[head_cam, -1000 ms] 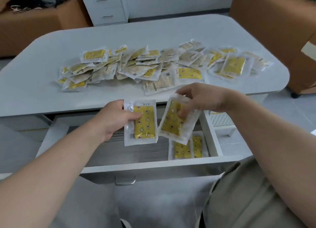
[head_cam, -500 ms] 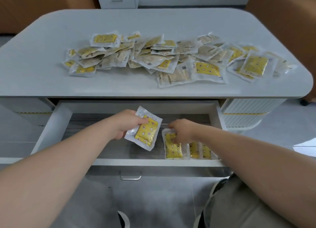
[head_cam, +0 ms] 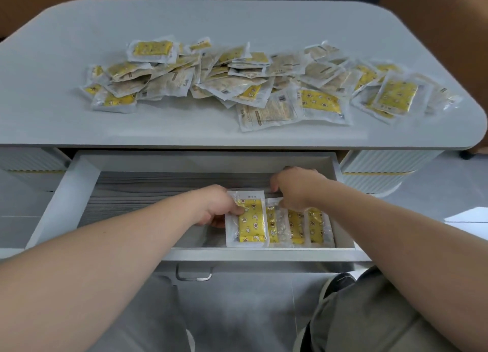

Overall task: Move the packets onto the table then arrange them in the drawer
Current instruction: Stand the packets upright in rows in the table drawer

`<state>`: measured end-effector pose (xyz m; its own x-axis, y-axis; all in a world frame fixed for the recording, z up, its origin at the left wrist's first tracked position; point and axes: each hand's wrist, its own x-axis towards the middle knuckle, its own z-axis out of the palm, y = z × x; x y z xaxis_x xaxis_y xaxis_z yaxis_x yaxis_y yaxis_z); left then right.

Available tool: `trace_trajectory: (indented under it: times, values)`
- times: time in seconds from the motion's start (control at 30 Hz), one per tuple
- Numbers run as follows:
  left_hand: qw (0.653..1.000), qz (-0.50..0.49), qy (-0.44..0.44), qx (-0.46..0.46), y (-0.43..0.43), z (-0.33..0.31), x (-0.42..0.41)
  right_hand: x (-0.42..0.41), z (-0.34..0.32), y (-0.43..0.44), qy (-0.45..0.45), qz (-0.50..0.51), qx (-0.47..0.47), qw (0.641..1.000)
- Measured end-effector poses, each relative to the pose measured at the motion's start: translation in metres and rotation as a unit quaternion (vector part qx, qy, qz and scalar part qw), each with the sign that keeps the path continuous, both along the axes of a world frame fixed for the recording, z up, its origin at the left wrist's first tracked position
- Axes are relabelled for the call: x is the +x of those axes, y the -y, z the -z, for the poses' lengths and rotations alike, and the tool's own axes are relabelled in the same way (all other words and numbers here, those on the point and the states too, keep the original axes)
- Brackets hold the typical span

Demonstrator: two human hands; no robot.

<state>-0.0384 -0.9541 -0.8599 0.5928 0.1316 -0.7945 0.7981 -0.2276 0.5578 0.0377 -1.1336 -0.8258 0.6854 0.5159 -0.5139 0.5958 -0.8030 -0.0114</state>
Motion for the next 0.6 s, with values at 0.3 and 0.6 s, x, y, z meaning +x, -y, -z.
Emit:
trace_trajectory:
  times: [0.3, 0.6]
  values:
    - [0.917, 0.236, 0.071, 0.315, 0.014, 0.004, 0.006, 0.004, -0.011, 0.018, -0.004, 0.003, 0.007, 1.000]
    - [0.883, 0.323, 0.002, 0.339, 0.016, -0.010, 0.001, -0.001, -0.036, 0.017, -0.002, 0.010, 0.024, 1.000]
